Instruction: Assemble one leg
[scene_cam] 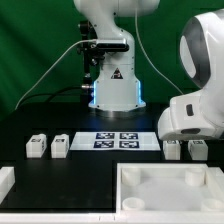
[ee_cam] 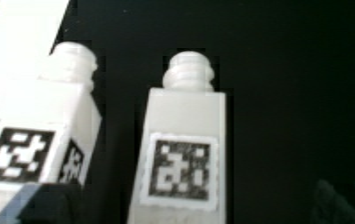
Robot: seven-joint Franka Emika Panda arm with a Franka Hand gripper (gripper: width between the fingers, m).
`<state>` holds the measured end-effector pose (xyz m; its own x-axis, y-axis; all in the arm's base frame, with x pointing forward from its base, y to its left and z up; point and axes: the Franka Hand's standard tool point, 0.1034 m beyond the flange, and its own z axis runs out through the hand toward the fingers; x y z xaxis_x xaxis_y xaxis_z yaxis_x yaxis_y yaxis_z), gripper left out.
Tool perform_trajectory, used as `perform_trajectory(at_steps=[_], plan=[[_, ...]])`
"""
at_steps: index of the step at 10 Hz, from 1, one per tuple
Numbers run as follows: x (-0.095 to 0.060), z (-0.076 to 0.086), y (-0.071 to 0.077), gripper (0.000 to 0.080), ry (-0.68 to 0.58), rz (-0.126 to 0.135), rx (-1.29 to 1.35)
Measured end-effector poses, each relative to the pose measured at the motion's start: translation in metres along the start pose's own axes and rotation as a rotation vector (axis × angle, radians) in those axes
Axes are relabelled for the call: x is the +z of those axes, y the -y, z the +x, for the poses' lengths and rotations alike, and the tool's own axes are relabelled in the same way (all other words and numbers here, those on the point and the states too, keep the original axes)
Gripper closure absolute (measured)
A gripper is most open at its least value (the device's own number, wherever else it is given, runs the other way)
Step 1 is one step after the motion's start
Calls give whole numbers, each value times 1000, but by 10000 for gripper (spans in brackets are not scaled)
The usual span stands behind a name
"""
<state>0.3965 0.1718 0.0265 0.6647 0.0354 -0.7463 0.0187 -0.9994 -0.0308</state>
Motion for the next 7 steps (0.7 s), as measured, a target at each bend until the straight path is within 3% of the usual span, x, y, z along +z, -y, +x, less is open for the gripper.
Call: perform_trajectory(at_steps=[3, 6, 7], plan=[[14, 3, 0, 150, 28, 0, 13], [16, 3, 0, 150, 31, -1, 13], [16, 3, 0, 275, 32, -1, 13]])
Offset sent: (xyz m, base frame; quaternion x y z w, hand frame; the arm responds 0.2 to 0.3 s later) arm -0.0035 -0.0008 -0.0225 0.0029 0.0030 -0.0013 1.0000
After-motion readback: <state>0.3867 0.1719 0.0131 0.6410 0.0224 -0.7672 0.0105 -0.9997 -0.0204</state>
